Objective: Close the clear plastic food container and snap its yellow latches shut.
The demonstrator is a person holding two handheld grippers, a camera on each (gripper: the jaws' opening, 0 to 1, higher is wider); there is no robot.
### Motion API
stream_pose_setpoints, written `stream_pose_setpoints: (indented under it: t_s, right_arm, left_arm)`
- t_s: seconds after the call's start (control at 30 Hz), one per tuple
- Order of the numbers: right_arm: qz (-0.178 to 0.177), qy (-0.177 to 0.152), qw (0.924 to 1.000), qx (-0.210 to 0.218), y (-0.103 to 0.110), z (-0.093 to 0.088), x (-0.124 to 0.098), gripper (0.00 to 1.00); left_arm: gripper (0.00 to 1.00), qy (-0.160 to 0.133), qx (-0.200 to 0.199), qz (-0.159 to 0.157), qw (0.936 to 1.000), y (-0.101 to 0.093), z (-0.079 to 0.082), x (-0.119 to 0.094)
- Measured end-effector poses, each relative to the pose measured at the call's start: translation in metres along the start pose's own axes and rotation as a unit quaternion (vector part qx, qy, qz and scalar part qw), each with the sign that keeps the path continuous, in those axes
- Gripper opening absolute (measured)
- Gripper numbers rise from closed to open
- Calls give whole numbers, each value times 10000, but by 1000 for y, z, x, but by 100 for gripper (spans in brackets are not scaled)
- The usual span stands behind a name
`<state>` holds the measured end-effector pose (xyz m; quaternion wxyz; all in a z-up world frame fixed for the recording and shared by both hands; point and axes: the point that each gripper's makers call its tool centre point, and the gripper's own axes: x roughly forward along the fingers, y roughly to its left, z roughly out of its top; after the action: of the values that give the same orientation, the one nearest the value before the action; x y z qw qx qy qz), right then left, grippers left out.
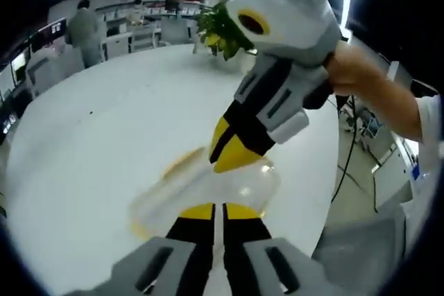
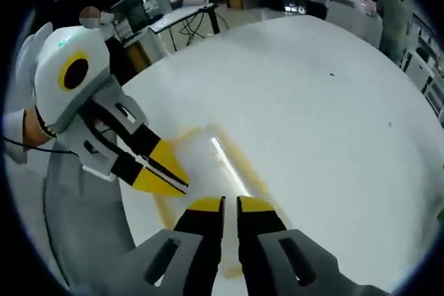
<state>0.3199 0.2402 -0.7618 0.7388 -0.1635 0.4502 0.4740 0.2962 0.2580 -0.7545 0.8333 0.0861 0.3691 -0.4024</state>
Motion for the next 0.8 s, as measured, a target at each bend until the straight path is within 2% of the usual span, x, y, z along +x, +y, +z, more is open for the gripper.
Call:
stream_pose_setpoints:
  t_s: [0.1,0.2,0.47,0.7,0.8]
  right_arm:
    - [192,-53,9998,48,6,5,5,2]
    - [200,-26,9998,2,7,7,10,0]
    - [413,-71,9991,49,14,10,14,0]
    - [292,-90,9995,50,6,12,15,0]
    - [214,-229,9995,85,2,18,14,0]
  left_arm:
    - [0,-69,-118,-1,9999,1,1,0]
    - [0,-72,-172,6,9998,2,-1,1]
    - [0,-34,-243,-178,9995,-9,-5,8]
    - [0,49,-202,-305,9993,-16,-10,8]
    - [0,55,-225,-344,9991,-19,-10,7]
